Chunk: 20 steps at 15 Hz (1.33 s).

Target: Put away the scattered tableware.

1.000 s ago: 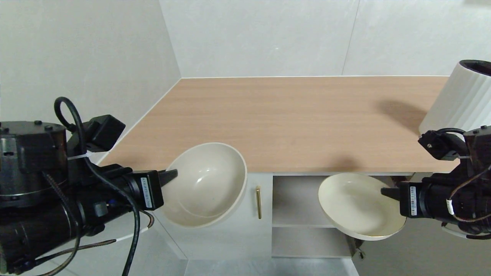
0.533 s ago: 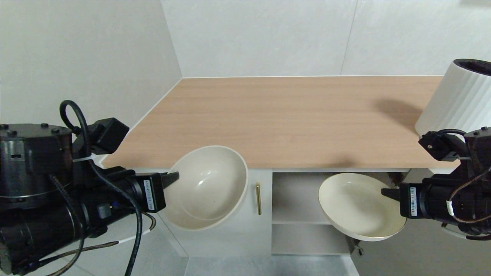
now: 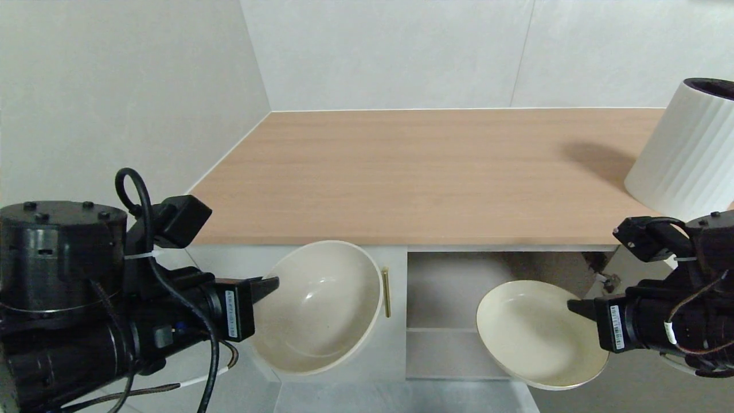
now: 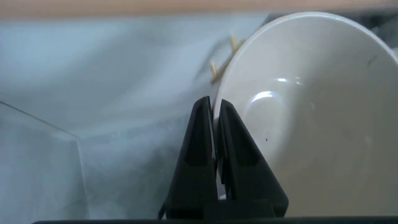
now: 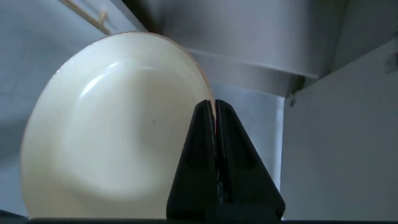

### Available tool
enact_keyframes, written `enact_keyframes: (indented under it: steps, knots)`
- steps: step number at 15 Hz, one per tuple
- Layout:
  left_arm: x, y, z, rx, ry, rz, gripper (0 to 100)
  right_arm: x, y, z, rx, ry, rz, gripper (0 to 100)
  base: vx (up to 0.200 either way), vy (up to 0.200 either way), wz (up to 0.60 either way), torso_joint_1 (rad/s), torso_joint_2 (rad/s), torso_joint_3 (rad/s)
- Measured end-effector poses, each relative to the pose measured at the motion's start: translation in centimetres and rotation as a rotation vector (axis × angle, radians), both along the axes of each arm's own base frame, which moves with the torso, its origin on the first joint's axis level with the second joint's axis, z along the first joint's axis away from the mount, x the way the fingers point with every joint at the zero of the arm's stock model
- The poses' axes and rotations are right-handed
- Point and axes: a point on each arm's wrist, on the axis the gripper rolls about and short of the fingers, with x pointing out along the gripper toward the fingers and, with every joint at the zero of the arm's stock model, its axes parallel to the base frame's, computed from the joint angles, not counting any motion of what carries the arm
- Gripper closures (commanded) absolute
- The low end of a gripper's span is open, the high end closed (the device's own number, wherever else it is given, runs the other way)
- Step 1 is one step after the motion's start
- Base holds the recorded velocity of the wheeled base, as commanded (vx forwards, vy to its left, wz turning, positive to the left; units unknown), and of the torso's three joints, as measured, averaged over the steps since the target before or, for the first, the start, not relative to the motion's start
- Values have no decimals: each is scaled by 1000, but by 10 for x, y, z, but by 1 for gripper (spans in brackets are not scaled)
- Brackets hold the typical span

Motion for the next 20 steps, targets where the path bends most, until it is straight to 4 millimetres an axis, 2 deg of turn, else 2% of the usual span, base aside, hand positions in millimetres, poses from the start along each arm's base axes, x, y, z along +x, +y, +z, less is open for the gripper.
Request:
enact_keyframes:
  steps: [14, 20]
  knots:
    - [3, -5, -9, 21, 47, -28, 100, 1, 1, -12, -18, 30, 15, 100, 0, 0, 0, -196, 467, 262]
    - [3, -6, -9, 21, 47, -28, 100, 3, 2, -14, -18, 30, 15, 100, 0, 0, 0, -41, 112, 63]
